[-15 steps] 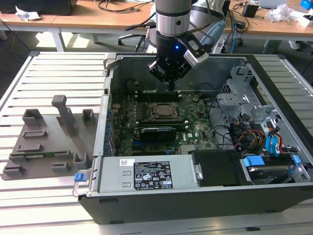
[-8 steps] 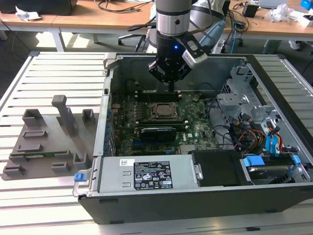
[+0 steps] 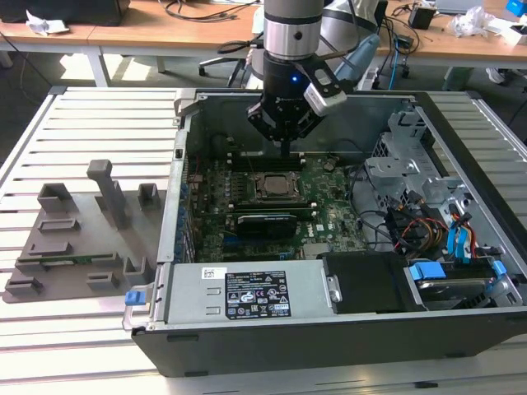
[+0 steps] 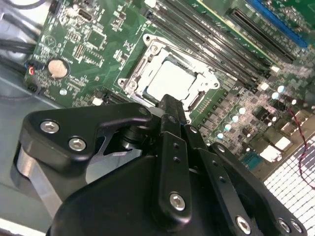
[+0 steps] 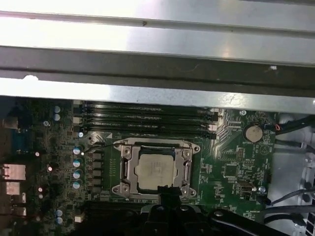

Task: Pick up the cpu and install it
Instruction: 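Install the first cpu locking lever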

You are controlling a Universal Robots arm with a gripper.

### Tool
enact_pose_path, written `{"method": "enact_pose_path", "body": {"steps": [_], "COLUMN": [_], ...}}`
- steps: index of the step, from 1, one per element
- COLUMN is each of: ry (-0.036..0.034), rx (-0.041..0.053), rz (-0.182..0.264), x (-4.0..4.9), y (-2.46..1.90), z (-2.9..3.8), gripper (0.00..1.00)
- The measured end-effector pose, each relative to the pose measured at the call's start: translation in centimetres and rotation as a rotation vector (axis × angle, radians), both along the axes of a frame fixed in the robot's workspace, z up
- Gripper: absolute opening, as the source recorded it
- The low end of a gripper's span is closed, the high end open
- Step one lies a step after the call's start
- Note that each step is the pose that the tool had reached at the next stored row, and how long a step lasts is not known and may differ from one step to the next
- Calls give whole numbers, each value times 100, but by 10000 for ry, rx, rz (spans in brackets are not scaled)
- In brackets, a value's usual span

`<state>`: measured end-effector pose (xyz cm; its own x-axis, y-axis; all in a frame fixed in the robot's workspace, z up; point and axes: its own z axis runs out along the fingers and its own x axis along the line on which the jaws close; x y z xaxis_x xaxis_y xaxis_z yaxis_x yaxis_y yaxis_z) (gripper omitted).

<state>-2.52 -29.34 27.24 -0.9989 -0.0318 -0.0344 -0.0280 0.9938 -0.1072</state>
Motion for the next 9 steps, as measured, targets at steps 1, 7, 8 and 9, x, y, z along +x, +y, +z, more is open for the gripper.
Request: {"method": "enact_pose_path", "body": {"steps": [1, 7, 8, 9], "ry": [36, 255, 258, 258], "rx": [1, 163, 178, 190], "rz": [-200, -505, -506, -504], "x": [0, 0, 0, -156], "y": [0, 0, -1, -1], "z": [-5, -12, -12, -12], "gripper": [11, 11, 11, 11]}}
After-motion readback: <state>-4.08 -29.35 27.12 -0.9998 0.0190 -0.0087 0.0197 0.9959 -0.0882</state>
